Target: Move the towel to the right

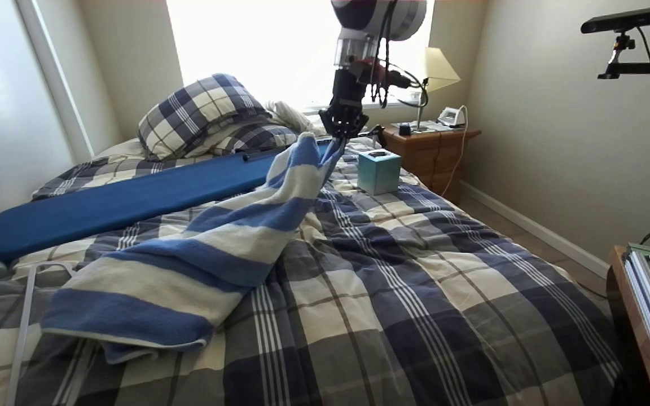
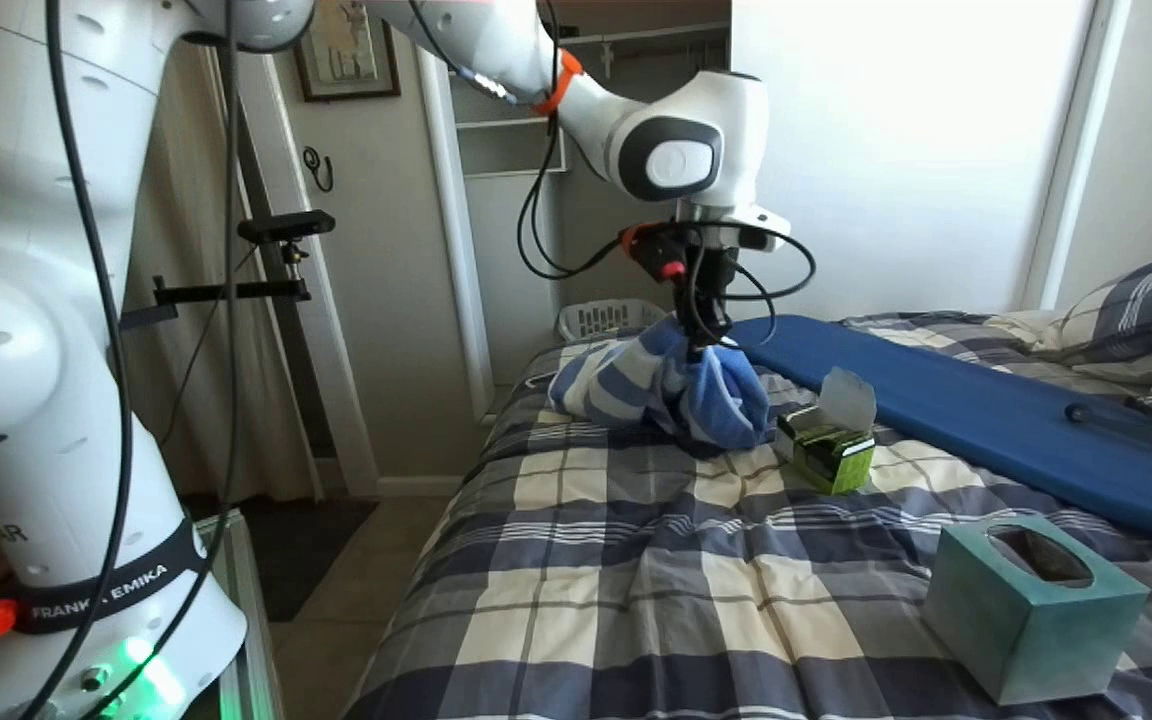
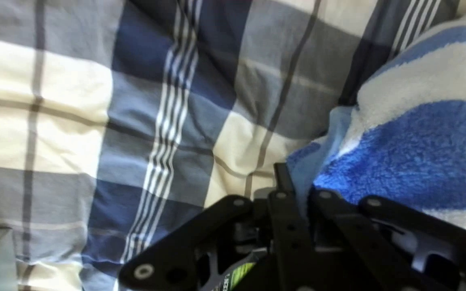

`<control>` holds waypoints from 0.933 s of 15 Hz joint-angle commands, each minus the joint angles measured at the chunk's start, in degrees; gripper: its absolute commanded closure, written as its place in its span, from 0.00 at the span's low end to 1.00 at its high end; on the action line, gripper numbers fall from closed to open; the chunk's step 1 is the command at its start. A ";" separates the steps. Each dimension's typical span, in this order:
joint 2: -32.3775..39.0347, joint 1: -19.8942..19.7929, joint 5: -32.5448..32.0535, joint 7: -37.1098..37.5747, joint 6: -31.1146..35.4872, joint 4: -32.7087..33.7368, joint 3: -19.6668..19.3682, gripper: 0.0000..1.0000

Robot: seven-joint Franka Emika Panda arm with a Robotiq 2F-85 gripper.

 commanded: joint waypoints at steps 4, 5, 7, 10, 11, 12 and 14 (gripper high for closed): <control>-15.33 3.29 -22.04 14.08 -28.01 2.00 -0.77 0.99; -16.54 3.47 -25.37 14.74 -31.27 3.98 -0.34 0.99; -18.45 4.04 -31.35 14.70 -35.18 8.20 1.07 0.99; -19.91 4.75 -38.40 13.17 -36.34 13.57 3.53 0.99; -20.26 4.96 -39.88 12.72 -35.03 14.92 4.34 0.99; -20.62 5.14 -40.03 11.86 -33.51 16.12 5.18 0.99; -20.71 5.28 -40.04 10.74 -30.29 18.37 6.35 0.99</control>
